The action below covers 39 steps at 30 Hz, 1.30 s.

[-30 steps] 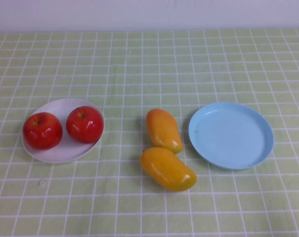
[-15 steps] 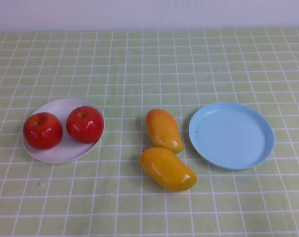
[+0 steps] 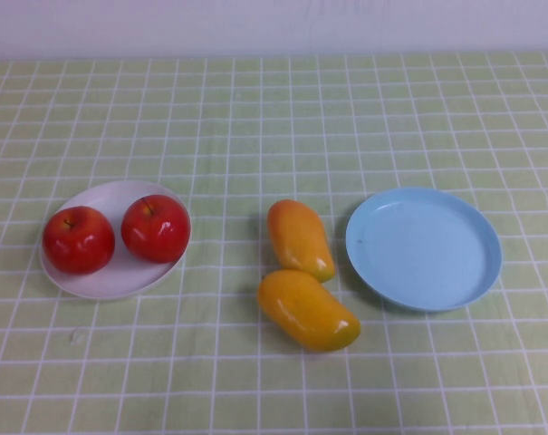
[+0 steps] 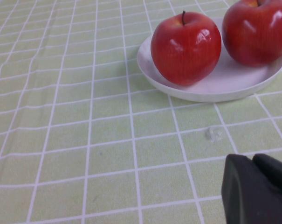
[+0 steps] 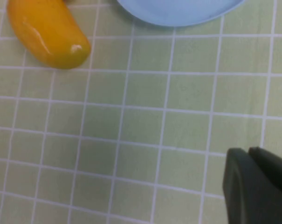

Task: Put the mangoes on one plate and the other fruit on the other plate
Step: Put another type of fruit in the right plate

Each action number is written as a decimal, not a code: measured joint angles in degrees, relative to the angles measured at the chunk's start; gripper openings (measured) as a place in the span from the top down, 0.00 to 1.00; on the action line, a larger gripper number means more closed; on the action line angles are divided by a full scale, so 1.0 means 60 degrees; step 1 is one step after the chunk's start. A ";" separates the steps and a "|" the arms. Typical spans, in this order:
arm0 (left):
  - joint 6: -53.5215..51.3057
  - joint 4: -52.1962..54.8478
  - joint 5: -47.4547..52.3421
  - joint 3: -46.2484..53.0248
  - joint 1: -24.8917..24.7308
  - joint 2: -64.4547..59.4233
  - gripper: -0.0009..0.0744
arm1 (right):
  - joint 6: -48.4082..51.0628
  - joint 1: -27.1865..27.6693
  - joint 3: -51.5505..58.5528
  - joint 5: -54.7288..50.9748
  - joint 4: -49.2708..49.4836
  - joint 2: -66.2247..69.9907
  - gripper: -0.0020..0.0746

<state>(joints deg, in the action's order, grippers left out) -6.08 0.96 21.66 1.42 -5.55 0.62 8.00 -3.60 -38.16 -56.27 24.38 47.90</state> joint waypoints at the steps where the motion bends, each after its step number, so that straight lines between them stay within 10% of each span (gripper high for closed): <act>1: 0.0000 0.0000 0.0000 0.0000 0.0000 0.0000 0.98 | 0.0052 0.0000 -0.0176 -0.0053 -0.0144 0.0311 0.99; 6: -0.0014 0.0000 0.0000 0.0000 0.0000 0.0000 0.98 | 0.0252 -0.0468 -0.0681 0.0022 -0.0395 0.1679 0.99; 17: -0.0014 0.0006 0.0000 0.0000 0.0000 0.0000 0.98 | 0.0372 -0.4643 -0.3832 0.0774 -0.0990 0.5739 0.97; 21: -0.0014 0.0006 0.0000 0.0000 0.0000 0.0000 0.98 | 0.0419 -0.5397 -0.5596 0.0477 -0.1134 0.7347 0.78; 28: -0.0014 0.0021 0.0000 0.0000 0.0000 0.0000 0.98 | 0.0664 -0.6009 -0.7973 -0.0232 -0.1857 0.9392 0.16; 39: -0.0014 0.0021 0.0000 0.0000 0.0000 0.0000 0.98 | 0.0664 -0.6204 -0.8284 -0.0445 -0.2579 1.0793 0.08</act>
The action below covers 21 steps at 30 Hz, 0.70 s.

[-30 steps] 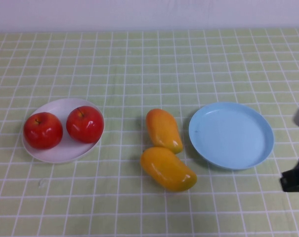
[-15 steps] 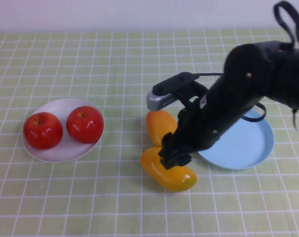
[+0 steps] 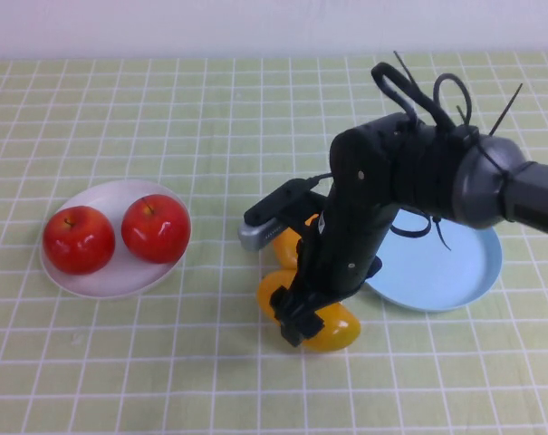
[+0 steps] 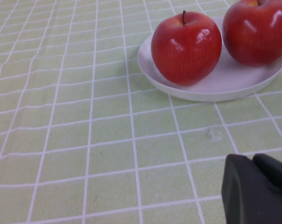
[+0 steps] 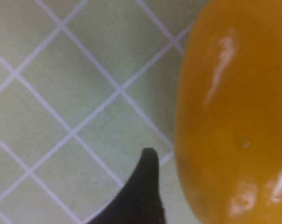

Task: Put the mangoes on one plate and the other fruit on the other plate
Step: Put another type of fruit in the right plate

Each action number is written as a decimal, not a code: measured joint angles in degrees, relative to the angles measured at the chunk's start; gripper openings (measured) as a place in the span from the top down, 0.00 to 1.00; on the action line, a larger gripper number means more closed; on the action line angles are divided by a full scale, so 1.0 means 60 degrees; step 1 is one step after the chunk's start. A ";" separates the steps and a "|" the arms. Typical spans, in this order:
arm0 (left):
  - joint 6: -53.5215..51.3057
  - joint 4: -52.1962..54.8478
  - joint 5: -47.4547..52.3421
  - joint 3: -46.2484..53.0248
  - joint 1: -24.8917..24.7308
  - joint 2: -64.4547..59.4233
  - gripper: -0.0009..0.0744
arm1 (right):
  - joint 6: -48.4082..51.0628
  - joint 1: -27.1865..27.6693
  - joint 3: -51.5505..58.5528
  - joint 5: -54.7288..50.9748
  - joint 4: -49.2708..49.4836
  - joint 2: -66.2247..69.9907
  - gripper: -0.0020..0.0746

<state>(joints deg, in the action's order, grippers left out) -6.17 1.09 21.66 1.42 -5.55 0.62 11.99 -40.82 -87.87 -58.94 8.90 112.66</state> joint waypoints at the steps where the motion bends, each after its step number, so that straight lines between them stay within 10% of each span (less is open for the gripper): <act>1: 0.0000 0.0000 0.0000 0.0000 0.0000 0.0000 0.98 | 0.0000 -0.0022 0.0000 0.0000 -0.0020 0.0100 0.07; 21: 0.0000 0.0000 0.0000 0.0000 0.0000 0.0000 0.98 | -0.1317 -0.0099 -0.0093 0.0208 -0.0242 0.0168 0.26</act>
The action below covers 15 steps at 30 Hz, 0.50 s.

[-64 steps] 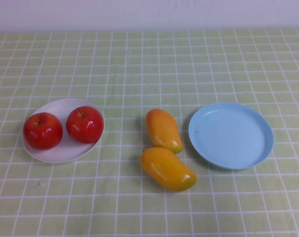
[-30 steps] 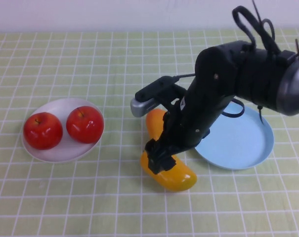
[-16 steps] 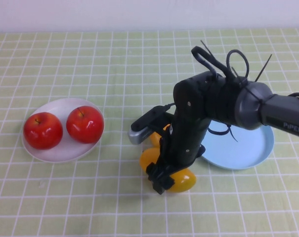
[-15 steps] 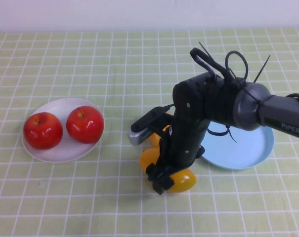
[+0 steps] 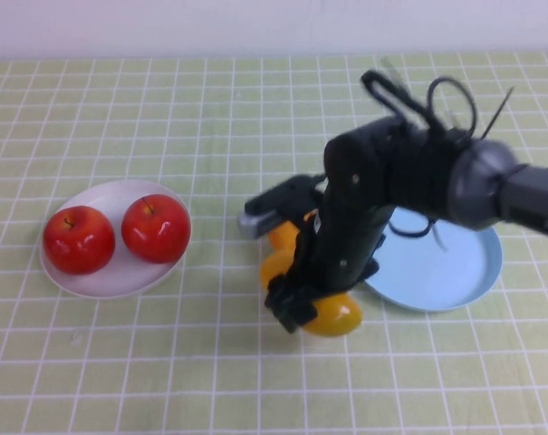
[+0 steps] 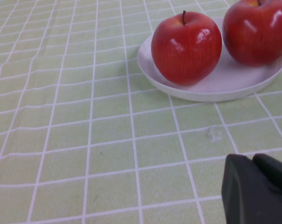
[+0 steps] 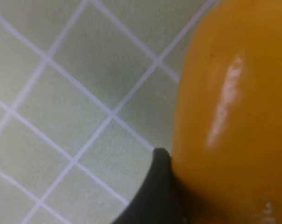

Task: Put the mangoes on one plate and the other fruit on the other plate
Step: Put another type of fruit in the right plate

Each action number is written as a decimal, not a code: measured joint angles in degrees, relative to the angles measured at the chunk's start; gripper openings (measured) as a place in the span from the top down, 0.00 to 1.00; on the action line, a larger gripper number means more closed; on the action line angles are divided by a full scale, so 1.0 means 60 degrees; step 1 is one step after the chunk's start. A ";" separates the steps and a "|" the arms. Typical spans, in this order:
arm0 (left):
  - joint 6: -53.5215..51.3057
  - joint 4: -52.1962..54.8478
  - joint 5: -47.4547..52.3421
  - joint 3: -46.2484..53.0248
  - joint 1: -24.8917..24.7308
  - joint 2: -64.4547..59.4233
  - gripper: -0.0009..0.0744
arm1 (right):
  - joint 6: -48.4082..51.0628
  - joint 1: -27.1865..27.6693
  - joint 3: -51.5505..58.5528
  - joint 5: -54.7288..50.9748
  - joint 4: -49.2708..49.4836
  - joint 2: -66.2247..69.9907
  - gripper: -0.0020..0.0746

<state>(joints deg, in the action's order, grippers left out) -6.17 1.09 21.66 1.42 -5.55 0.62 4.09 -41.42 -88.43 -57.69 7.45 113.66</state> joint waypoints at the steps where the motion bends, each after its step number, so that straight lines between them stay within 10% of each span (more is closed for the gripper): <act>1: 0.0000 0.0000 0.0000 0.0000 0.0000 0.0000 0.98 | -0.0300 0.0000 0.0000 0.0003 -0.0112 -0.0231 0.26; 15: 0.0000 0.0000 0.0000 0.0000 0.0000 0.0000 0.98 | -0.4527 0.1878 -0.0076 0.0288 -0.2976 -0.0963 0.26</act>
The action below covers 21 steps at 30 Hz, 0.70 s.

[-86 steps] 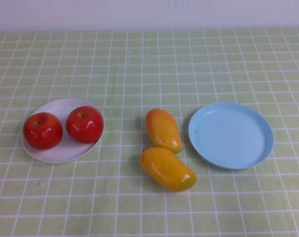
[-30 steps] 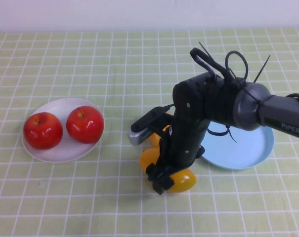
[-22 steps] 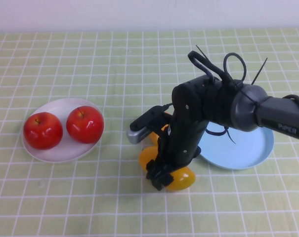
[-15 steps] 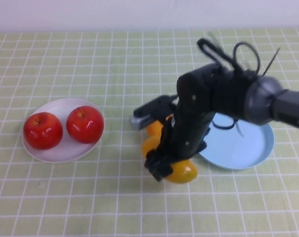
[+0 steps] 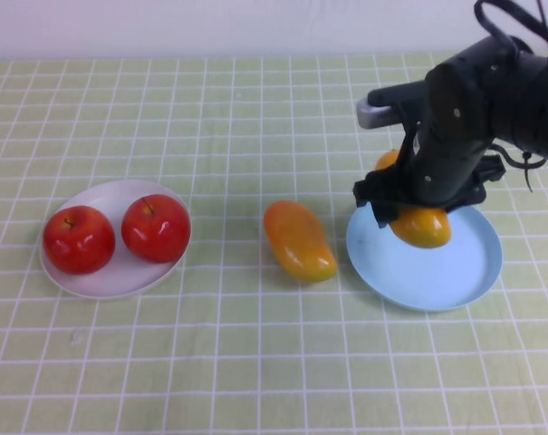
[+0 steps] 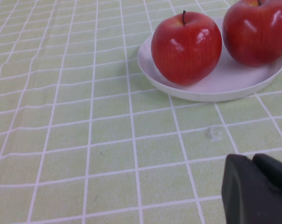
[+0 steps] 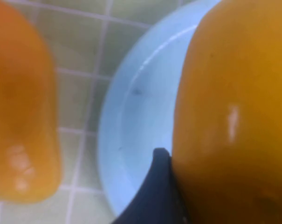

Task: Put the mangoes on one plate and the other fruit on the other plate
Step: Put another type of fruit in the right plate

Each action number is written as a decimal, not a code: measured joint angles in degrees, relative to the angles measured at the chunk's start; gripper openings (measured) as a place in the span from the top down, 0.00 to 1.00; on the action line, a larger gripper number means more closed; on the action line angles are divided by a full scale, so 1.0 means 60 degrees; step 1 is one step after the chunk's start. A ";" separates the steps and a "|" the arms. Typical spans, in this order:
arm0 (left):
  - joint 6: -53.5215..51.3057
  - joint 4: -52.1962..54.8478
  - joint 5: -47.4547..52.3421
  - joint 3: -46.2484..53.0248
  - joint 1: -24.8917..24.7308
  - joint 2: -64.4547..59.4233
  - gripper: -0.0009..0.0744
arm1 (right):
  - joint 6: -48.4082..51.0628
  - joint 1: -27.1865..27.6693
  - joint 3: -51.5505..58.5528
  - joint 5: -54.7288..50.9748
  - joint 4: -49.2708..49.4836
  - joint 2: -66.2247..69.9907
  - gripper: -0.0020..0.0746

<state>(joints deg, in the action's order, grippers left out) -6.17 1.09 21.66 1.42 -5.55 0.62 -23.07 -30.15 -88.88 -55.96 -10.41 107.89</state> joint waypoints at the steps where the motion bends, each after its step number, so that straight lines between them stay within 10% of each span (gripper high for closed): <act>1: 0.0000 0.0000 0.0000 0.0000 0.0000 0.0000 0.98 | -0.0022 0.0114 0.0000 0.0043 0.0000 0.0192 0.26; 21: 0.0000 0.0000 0.0000 0.0000 0.0000 0.0000 0.98 | 0.1114 0.0330 -0.1324 -0.1328 0.1155 0.1379 0.07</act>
<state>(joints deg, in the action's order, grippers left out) -6.17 1.09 21.66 1.42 -5.55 0.62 -16.39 -28.17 -96.83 -63.93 -3.48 116.16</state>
